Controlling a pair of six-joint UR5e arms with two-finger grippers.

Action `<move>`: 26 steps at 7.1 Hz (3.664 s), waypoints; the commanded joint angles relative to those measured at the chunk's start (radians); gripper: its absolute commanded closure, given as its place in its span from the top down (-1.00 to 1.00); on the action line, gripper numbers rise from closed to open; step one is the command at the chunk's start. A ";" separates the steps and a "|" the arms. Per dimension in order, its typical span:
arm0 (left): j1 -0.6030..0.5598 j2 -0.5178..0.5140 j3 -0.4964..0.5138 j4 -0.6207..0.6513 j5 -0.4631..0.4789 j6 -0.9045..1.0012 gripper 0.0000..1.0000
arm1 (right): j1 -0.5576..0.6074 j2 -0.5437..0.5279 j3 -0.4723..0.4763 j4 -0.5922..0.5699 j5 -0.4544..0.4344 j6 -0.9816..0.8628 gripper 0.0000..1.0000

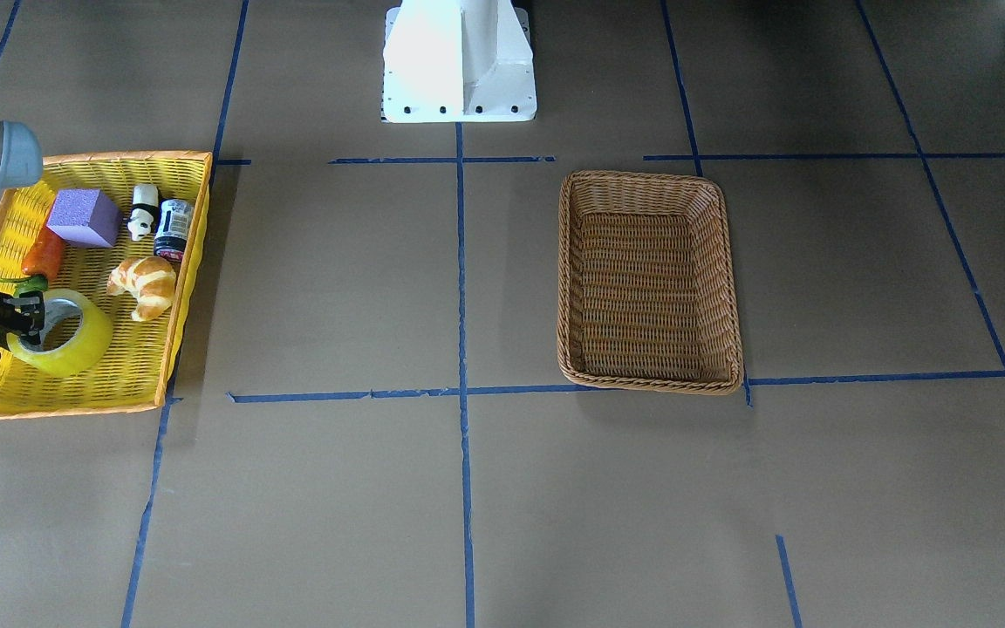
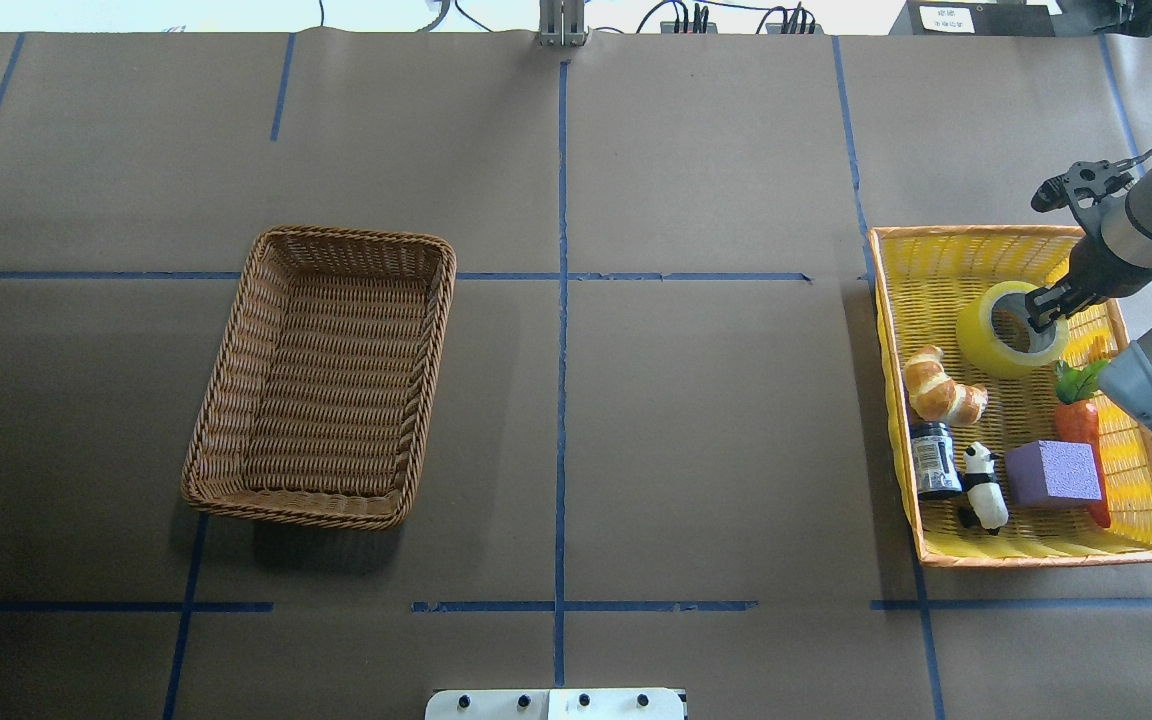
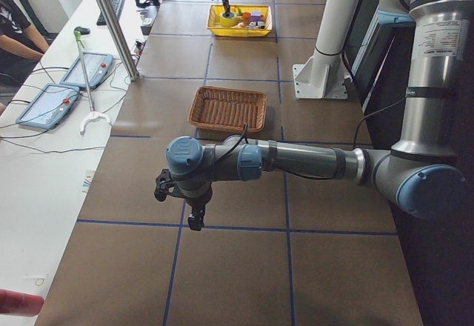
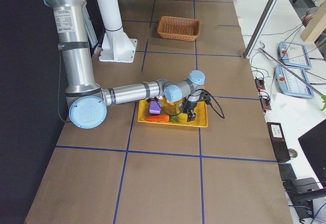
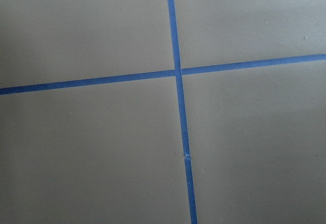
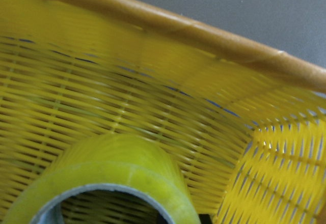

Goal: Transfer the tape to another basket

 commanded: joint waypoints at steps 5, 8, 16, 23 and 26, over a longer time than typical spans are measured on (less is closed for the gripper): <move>0.001 -0.001 -0.055 0.000 -0.265 -0.060 1.00 | 0.162 0.026 0.238 -0.002 0.313 0.312 -1.00; 0.175 -0.006 -0.260 -0.162 -0.344 -0.583 1.00 | 0.067 0.064 0.375 0.000 0.366 0.666 -1.00; 0.654 -0.388 -0.243 -0.837 -0.061 -1.659 1.00 | -0.291 0.129 0.427 0.722 0.124 1.414 -1.00; 0.971 -0.431 -0.250 -1.646 0.444 -2.461 1.00 | -0.341 0.172 0.403 1.090 0.121 1.658 -1.00; 1.075 -0.434 -0.264 -1.727 0.591 -2.461 1.00 | -0.360 0.219 0.401 1.144 0.091 1.814 -1.00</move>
